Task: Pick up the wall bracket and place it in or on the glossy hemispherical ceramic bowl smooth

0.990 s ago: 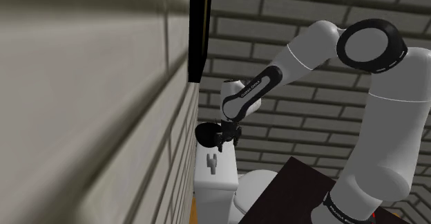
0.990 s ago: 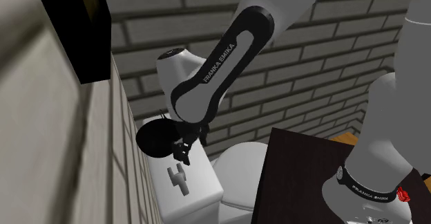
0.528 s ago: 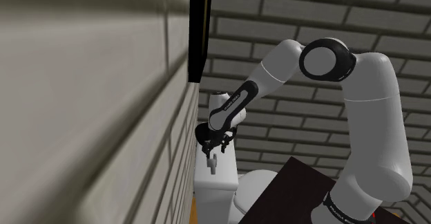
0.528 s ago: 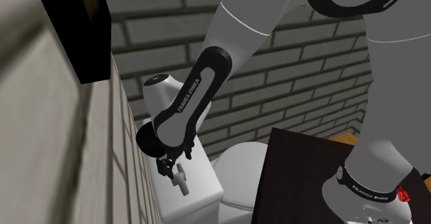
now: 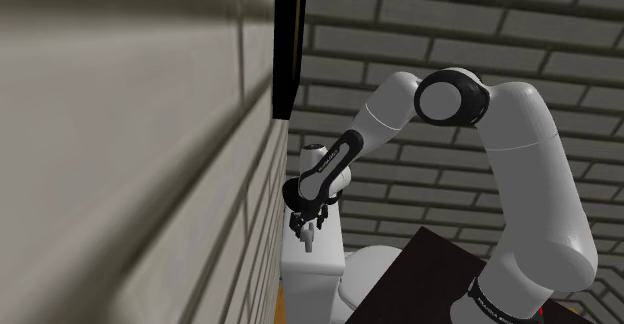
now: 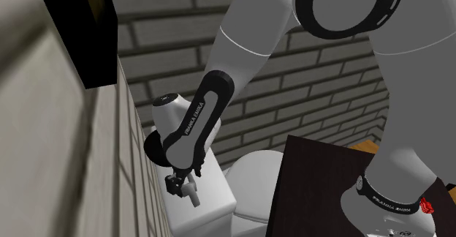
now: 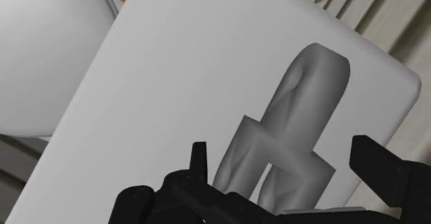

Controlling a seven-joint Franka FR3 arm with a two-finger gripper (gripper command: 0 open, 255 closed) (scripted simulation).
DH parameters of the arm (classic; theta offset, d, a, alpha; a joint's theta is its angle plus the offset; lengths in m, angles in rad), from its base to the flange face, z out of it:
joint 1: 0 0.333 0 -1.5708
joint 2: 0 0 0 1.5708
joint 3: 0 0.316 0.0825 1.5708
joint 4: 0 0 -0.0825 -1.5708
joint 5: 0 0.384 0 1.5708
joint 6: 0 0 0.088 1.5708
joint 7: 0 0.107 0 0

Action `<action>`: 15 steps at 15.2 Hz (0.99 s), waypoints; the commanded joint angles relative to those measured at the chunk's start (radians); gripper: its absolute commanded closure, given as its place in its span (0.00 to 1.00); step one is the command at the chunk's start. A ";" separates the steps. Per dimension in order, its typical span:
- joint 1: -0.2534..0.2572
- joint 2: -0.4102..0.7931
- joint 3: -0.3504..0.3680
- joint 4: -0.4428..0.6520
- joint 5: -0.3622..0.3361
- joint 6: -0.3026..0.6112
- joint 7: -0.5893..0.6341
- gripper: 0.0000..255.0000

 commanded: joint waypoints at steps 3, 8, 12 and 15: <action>0.001 0.010 0.000 0.002 0.000 0.008 0.000 0.00; 0.001 0.010 0.000 0.002 0.000 0.008 0.000 1.00; 0.001 0.010 0.000 0.002 0.000 0.008 0.000 1.00; 0.001 0.010 0.000 0.002 0.000 0.008 0.000 1.00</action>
